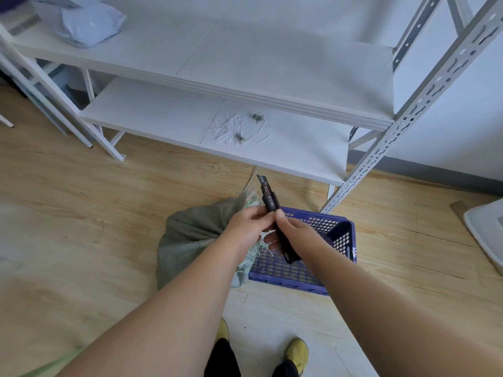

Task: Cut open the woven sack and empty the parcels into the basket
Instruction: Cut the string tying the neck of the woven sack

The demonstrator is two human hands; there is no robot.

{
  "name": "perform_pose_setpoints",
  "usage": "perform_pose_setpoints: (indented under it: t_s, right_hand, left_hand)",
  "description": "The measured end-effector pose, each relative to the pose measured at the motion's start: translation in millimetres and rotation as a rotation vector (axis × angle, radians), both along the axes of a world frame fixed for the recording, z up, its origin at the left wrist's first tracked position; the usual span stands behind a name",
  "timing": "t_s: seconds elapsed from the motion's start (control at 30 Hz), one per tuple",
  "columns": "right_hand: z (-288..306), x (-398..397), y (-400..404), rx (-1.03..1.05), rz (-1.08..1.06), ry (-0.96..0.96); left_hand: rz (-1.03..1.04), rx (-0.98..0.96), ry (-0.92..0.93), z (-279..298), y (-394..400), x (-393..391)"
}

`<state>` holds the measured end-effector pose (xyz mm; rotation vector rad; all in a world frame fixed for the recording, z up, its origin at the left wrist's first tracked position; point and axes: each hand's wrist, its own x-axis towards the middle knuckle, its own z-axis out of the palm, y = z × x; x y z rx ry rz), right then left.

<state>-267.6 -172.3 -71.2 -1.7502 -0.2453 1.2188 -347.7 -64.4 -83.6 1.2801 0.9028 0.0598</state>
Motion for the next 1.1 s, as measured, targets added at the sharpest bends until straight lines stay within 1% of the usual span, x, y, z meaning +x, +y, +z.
perform_pose_setpoints:
  t_s: [0.07,0.17,0.3,0.37,0.43,0.63,0.73,0.8,0.87,0.97,1.03,1.1]
  right_hand:
    - [-13.1,-3.1,-4.5,-0.009,0.070,0.001]
    - [-33.6,-7.7,-8.4,-0.063,0.098,-0.010]
    - [-60.6,-17.9,-7.2,-0.142,0.085,0.024]
    - [-75.0,-24.2,-5.6,-0.161,0.084,0.002]
    - [-93.0,-32.4,-5.8,-0.190,0.067,-0.036]
    - [-157.3,-56.0,4.9,-0.239,-0.006,-0.094]
    - [-196.3,-57.8,21.7,-0.184,0.037,-0.152]
    - [-225.9,-55.0,31.3,-0.180,0.096,-0.231]
    - [-253.8,-48.4,39.8,-0.187,0.144,-0.319]
    - [-294.4,-39.0,51.3,-0.199,0.200,-0.450]
    - [-321.9,-33.6,58.3,-0.177,0.237,-0.540]
    - [-351.3,-27.5,67.6,-0.128,0.232,-0.652]
  left_hand:
    - [-0.006,0.039,0.017,-11.2,-7.5,-12.0]
    - [0.056,-0.004,0.103,-40.1,-15.0,-34.0]
    - [0.273,-0.001,0.330,-92.8,-0.8,-64.8]
    - [0.295,0.034,0.410,-116.6,11.4,-76.6]
    - [0.241,0.091,0.470,-134.3,19.7,-86.7]
    - [-0.074,0.344,0.496,-190.4,41.6,-95.4]
    - [-0.205,0.585,0.530,-221.5,52.6,-87.2]
    - [-0.294,0.756,0.516,-250.3,57.7,-77.9]
    - [-0.374,0.869,0.471,-280.7,56.4,-71.1]
    - [-0.463,1.031,0.457,-327.1,57.5,-57.7]
    - [-0.484,1.110,0.464,-357.9,58.4,-49.6]
    - [-0.423,1.140,0.430,-383.2,64.4,-40.8]
